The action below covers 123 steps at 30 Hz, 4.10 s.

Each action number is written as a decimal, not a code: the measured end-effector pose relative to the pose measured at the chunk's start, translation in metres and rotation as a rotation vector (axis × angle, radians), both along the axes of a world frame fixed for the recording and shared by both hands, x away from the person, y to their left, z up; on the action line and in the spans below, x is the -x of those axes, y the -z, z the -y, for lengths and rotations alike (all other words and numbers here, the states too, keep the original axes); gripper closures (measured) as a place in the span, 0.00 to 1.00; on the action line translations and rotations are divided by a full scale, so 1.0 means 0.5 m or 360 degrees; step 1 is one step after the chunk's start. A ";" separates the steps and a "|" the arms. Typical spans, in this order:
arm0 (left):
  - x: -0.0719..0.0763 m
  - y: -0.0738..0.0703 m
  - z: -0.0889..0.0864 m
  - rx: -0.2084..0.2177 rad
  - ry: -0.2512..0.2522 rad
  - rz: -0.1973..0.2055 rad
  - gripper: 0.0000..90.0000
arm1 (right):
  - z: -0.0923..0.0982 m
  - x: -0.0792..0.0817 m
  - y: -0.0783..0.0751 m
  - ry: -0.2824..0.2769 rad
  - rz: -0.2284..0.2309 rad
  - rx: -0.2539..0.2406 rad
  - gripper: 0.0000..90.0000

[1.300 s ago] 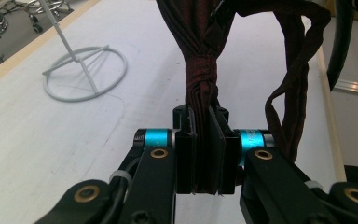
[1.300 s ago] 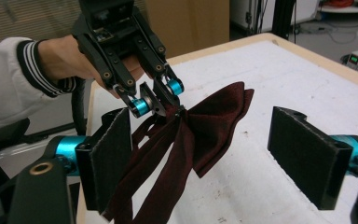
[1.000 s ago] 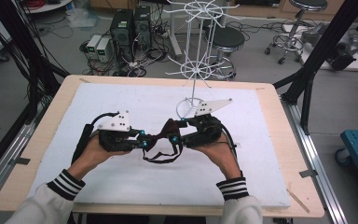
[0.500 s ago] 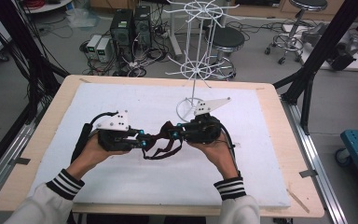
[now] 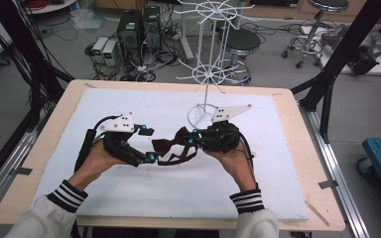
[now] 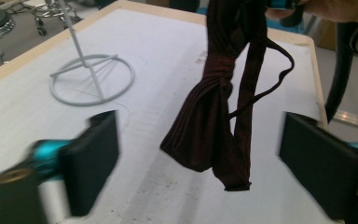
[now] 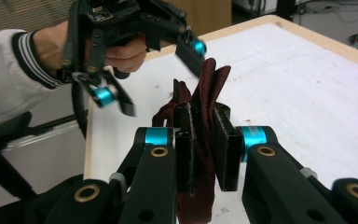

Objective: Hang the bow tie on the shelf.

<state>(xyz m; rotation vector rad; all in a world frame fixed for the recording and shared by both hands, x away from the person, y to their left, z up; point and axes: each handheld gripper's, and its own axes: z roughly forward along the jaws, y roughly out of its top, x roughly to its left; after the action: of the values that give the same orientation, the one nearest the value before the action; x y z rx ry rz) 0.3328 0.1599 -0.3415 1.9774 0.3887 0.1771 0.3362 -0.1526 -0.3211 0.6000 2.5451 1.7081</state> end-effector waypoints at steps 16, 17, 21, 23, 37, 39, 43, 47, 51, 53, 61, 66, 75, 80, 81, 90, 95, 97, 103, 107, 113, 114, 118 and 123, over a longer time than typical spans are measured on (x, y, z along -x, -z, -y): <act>0.005 0.013 -0.057 0.0148 -0.0139 0.0028 0.02 | 0.046 0.009 -0.010 0.0146 0.0087 -0.0080 0.90; 0.007 0.014 -0.060 0.0155 -0.0154 0.0036 0.02 | 0.047 0.009 -0.011 0.0151 0.0097 -0.0085 0.90; 0.015 0.021 -0.079 0.0176 -0.0207 0.0067 0.02 | 0.053 0.011 -0.014 0.0185 0.0124 -0.0106 0.90; 0.019 0.024 -0.087 0.0186 -0.0223 0.0082 0.02 | 0.057 0.012 -0.016 0.0204 0.0139 -0.0121 0.90; 0.051 0.059 -0.154 0.0278 -0.0359 0.0194 0.02 | 0.085 0.018 -0.033 0.0333 0.0219 -0.0210 0.90; 0.054 0.065 -0.162 0.0283 -0.0377 0.0205 0.02 | 0.088 0.018 -0.038 0.0355 0.0239 -0.0218 0.90; 0.060 0.080 -0.178 0.0296 -0.0413 0.0216 0.02 | 0.098 0.019 -0.048 0.0386 0.0263 -0.0235 0.90; 0.065 0.092 -0.191 0.0309 -0.0442 0.0220 0.02 | 0.114 0.019 -0.056 0.0437 0.0279 -0.0264 0.90; 0.073 0.104 -0.202 0.0341 -0.0464 0.0253 0.02 | 0.125 0.019 -0.064 0.0475 0.0301 -0.0301 0.90; 0.076 0.111 -0.206 0.0343 -0.0470 0.0263 0.02 | 0.126 0.017 -0.067 0.0497 0.0312 -0.0308 0.90; 0.089 0.135 -0.223 0.0361 -0.0522 0.0281 0.02 | 0.119 0.002 -0.079 0.0525 0.0338 -0.0337 0.90; 0.092 0.143 -0.228 0.0356 -0.0534 0.0285 0.02 | 0.114 -0.011 -0.081 0.0550 0.0340 -0.0355 0.90; 0.092 0.146 -0.229 0.0363 -0.0527 0.0279 0.02 | 0.128 -0.019 -0.083 0.0598 0.0344 -0.0382 0.90; 0.093 0.150 -0.231 0.0368 -0.0532 0.0273 0.02 | 0.124 -0.026 -0.093 0.0611 0.0359 -0.0392 0.90; 0.093 0.151 -0.231 0.0368 -0.0531 0.0277 0.02 | 0.120 -0.028 -0.097 0.0615 0.0364 -0.0394 0.90; 0.096 0.154 -0.238 0.0406 -0.0545 0.0280 0.02 | 0.099 -0.054 -0.109 0.0636 0.0383 -0.0351 0.90; 0.096 0.155 -0.241 0.0417 -0.0551 0.0285 0.02 | 0.090 -0.068 -0.112 0.0670 0.0387 -0.0305 0.90; 0.096 0.155 -0.240 0.0419 -0.0551 0.0284 0.02 | 0.086 -0.073 -0.111 0.0690 0.0395 -0.0283 0.90; 0.097 0.155 -0.241 0.0410 -0.0548 0.0283 0.02 | 0.077 -0.086 -0.105 0.0723 0.0417 -0.0214 0.90; 0.097 0.156 -0.241 0.0407 -0.0543 0.0282 0.02 | 0.074 -0.092 -0.101 0.0760 0.0420 -0.0172 0.90; 0.096 0.157 -0.242 0.0408 -0.0541 0.0273 0.02 | 0.067 -0.101 -0.103 0.0786 0.0436 -0.0094 0.90; 0.096 0.157 -0.242 0.0408 -0.0542 0.0271 0.02 | 0.065 -0.104 -0.105 0.0785 0.0444 -0.0082 0.90; 0.096 0.157 -0.243 0.0410 -0.0542 0.0277 0.02 | 0.056 -0.109 -0.110 0.0790 0.0455 -0.0036 0.90; 0.097 0.158 -0.244 0.0419 -0.0544 0.0279 0.02 | 0.050 -0.114 -0.108 0.0803 0.0452 0.0009 0.90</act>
<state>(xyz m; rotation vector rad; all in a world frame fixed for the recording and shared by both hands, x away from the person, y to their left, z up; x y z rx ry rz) 0.2841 0.2820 -0.4205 1.6126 0.6023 0.4882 0.3934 -0.1775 -0.2669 0.8408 1.9875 1.4803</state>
